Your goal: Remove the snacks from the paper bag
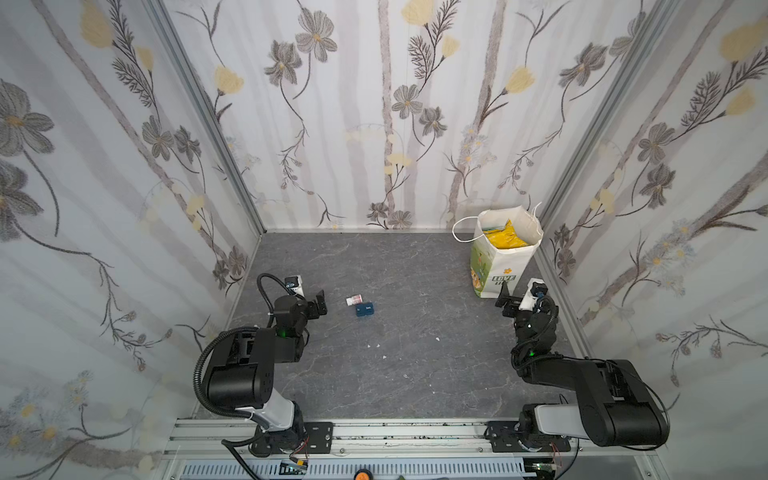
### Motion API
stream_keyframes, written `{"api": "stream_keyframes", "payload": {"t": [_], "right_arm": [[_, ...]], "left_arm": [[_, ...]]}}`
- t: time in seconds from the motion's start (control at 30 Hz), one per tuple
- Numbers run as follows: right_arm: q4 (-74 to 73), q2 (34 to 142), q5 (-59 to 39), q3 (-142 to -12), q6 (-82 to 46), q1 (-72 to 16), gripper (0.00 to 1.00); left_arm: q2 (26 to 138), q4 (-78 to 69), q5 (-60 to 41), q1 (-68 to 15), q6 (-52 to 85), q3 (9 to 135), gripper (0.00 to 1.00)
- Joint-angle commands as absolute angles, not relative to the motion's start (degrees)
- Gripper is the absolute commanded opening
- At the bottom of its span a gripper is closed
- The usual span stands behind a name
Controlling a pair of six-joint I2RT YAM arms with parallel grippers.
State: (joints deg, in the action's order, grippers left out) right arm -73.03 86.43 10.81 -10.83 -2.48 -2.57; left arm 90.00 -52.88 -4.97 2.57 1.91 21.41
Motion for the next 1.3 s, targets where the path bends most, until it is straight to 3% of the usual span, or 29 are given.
{"api": "stream_keyframes", "payload": {"t": [0.0, 0.53, 0.63, 0.73, 0.8, 0.87, 1.0, 1.13, 1.27], "right_arm": [[-75.20, 86.41, 7.64, -11.39, -0.54, -2.52, 1.00], [-75.58, 86.11, 6.79, -11.19, -0.58, -2.46, 1.00], [-73.08, 82.63, 6.99, -10.96, -0.53, -2.55, 1.00], [-60.85, 73.94, 8.84, -12.71, -2.11, -2.63, 1.00], [-50.74, 65.00, 7.69, -15.26, -4.44, -2.83, 1.00], [-40.69, 56.73, 7.23, -19.30, -6.95, -3.57, 1.00], [-20.80, 52.88, 5.92, -34.22, -10.90, -3.96, 1.00], [2.96, 65.25, 6.83, -58.66, -10.95, -3.36, 1.00], [21.32, 81.01, 5.27, -81.12, -10.63, 1.00, 1.00]], "left_arm": [[90.01, -53.61, -4.92, 2.64, 1.93, 21.71, 1.00], [89.82, -54.31, -4.11, 2.60, 2.06, 21.21, 1.00], [88.16, -59.24, -2.90, 2.64, 2.38, 17.87, 1.00], [80.81, -61.36, -0.25, 2.42, 3.14, 13.42, 1.00], [68.92, -53.67, 3.37, 1.70, 4.23, 12.22, 1.00], [54.04, -35.51, 7.89, 0.26, 7.12, 15.81, 1.00], [40.20, -10.02, 12.45, -3.10, 19.82, 27.07, 0.99], [45.52, 9.60, 5.85, -8.00, 36.29, 44.37, 0.90], [59.69, 21.22, 3.14, -21.81, 44.98, 63.32, 0.78]]}}
